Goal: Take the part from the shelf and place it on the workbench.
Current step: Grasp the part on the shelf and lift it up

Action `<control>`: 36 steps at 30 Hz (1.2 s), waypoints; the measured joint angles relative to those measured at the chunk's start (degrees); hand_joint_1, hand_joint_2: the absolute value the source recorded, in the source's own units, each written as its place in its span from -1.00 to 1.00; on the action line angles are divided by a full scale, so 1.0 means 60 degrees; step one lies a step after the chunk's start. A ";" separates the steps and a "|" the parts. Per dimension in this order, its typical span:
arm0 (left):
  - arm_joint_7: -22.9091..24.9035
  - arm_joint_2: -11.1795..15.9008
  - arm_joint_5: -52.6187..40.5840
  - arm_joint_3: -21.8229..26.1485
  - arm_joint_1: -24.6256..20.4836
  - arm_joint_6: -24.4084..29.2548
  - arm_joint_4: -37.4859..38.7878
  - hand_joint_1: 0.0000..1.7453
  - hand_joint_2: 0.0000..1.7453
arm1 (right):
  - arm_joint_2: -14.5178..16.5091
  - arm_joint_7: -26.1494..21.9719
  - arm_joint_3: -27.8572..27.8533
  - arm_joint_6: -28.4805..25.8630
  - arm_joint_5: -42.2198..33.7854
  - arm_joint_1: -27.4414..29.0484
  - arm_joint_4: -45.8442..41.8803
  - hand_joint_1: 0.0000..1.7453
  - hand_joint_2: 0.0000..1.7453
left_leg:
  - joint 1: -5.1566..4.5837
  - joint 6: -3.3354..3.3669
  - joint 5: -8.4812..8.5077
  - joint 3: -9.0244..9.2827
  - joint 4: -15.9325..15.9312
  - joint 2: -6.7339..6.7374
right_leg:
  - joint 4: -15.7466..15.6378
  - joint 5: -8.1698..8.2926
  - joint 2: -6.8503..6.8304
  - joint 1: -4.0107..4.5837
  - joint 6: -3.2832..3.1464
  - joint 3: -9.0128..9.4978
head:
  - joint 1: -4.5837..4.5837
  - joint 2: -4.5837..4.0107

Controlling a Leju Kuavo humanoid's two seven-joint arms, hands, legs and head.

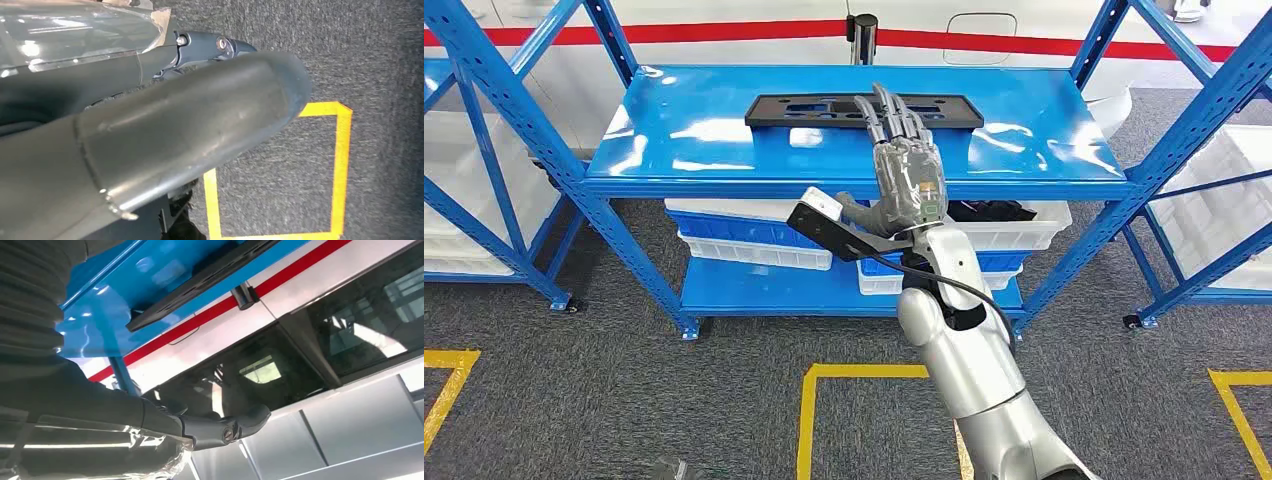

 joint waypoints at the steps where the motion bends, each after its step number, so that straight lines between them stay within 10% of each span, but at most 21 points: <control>1: 0.0020 0.0000 -0.0008 0.0007 -0.0010 0.0029 -0.0004 -1.00 -1.00 | -0.0055 0.0011 -0.0001 -0.0013 -0.0029 0.0028 -0.0044 -1.00 1.00 | 0.0000 0.0000 0.0000 0.0000 0.0000 0.0000 | 0.0000 0.0000 0.0000 0.0000 0.0000 0.0000 | 0.0000 0.0000; 30: 0.0128 0.0057 0.0008 0.0499 -0.0219 0.0319 -0.0066 -1.00 -1.00 | -0.0551 -0.0175 0.0221 -0.0152 -0.0971 -0.0429 0.0397 -1.00 1.00 | -0.0058 0.0016 -0.0003 -0.0034 0.0038 -0.0012 | -0.0007 0.0024 -0.0001 -0.0103 0.0041 0.0005 | -0.0003 0.0000; 36: 0.0139 0.0065 -0.0014 0.0504 -0.0266 0.0319 -0.0074 -1.00 -1.00 | -0.0552 -0.0208 0.0244 -0.0180 -0.0971 -0.0527 0.0517 -1.00 1.00 | 0.0039 0.0218 0.0073 0.0059 -0.0135 0.0081 | 0.0335 -0.0145 -0.0146 -0.0109 0.0089 -0.0236 | 0.0015 0.0001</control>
